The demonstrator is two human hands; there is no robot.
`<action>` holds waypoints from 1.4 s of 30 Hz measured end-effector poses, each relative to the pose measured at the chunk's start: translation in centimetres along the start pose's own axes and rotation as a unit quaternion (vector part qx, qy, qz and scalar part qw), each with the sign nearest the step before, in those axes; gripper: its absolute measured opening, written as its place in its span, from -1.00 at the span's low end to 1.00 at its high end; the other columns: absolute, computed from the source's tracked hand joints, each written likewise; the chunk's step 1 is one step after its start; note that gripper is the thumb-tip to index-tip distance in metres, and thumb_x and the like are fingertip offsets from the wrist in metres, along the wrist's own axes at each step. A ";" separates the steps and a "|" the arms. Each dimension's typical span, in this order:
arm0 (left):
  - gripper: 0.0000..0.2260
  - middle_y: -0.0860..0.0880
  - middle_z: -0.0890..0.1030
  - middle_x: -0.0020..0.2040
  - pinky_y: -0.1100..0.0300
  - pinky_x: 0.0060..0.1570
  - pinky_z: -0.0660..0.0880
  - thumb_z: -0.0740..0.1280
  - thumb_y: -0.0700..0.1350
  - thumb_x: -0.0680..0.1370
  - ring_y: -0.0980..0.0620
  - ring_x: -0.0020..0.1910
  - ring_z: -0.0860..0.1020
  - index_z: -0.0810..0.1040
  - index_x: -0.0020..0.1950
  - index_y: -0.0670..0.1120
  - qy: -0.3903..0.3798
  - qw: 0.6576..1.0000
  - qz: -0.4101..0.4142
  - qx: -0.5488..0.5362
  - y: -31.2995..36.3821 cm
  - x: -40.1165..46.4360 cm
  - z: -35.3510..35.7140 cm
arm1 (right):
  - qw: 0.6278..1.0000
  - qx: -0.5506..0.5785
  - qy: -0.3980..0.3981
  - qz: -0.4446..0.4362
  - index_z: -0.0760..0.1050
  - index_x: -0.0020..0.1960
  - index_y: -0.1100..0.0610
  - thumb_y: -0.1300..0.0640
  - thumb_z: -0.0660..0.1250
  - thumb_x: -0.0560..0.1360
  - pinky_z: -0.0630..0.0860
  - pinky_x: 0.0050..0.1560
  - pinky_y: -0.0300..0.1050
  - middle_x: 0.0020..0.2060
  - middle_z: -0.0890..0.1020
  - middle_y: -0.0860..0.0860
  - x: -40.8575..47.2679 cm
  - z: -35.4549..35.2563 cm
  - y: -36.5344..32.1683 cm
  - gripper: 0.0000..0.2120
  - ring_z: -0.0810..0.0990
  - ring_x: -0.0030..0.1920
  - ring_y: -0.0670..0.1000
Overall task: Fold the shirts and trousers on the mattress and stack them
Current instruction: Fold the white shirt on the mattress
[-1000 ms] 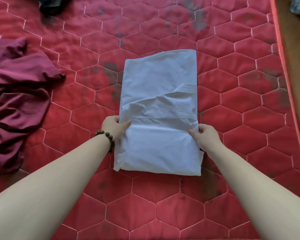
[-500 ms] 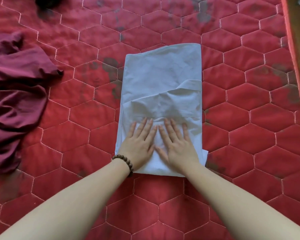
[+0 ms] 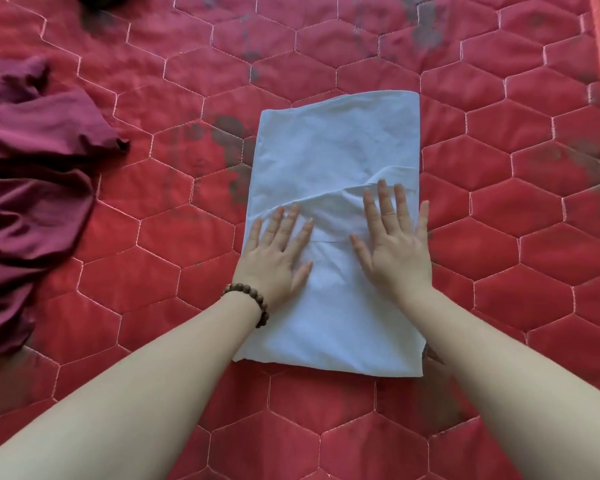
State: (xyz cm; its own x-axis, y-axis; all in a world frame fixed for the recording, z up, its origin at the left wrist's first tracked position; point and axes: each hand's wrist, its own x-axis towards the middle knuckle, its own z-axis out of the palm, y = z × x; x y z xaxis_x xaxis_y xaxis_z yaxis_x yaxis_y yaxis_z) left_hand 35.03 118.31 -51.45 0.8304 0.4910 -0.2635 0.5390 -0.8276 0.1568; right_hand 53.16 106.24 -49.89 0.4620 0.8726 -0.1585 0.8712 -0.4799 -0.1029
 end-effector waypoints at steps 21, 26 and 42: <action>-0.31 -0.05 0.24 0.51 -0.12 0.44 0.16 0.25 -0.34 0.44 -0.15 0.49 0.20 0.18 0.53 -0.01 0.005 0.954 0.284 0.094 -9.4 -2.7 -1.8 | 0.967 -0.088 -0.042 -0.234 0.08 0.54 0.03 0.39 0.24 0.39 0.10 0.44 0.22 0.51 0.20 0.10 -6.9 -0.5 9.2 -0.21 0.22 0.49 0.16; -0.36 0.02 0.17 0.53 0.01 0.50 -0.06 0.29 -0.32 0.49 -0.07 0.53 0.07 0.22 0.52 0.03 -0.030 0.973 0.227 -0.035 -7.8 -1.8 -1.8 | 0.963 -0.061 -0.061 -0.255 0.31 0.47 0.05 0.44 0.12 0.41 0.13 0.45 0.24 0.49 0.22 0.11 -4.3 -1.2 5.4 -0.33 0.23 0.48 0.20; -0.71 -0.17 0.65 -0.22 0.11 -0.29 0.53 0.35 -0.06 0.52 -0.12 -0.29 0.60 0.60 -0.03 -0.32 -0.159 0.768 -0.281 -0.553 -4.7 -0.8 -5.6 | 0.740 0.499 -0.214 0.397 0.58 -0.05 0.16 -0.18 0.36 0.47 0.61 -0.16 -0.06 -0.15 0.71 0.03 -1.9 -4.1 4.7 -0.62 0.68 -0.17 0.04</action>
State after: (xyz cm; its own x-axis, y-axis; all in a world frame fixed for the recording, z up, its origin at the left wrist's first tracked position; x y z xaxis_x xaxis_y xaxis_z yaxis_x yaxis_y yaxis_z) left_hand 32.60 123.30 -46.62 0.4402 0.4501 -0.7769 0.7363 0.3143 0.5993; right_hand 57.08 102.69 -46.10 0.4812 0.2735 -0.8329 -0.3010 -0.8408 -0.4499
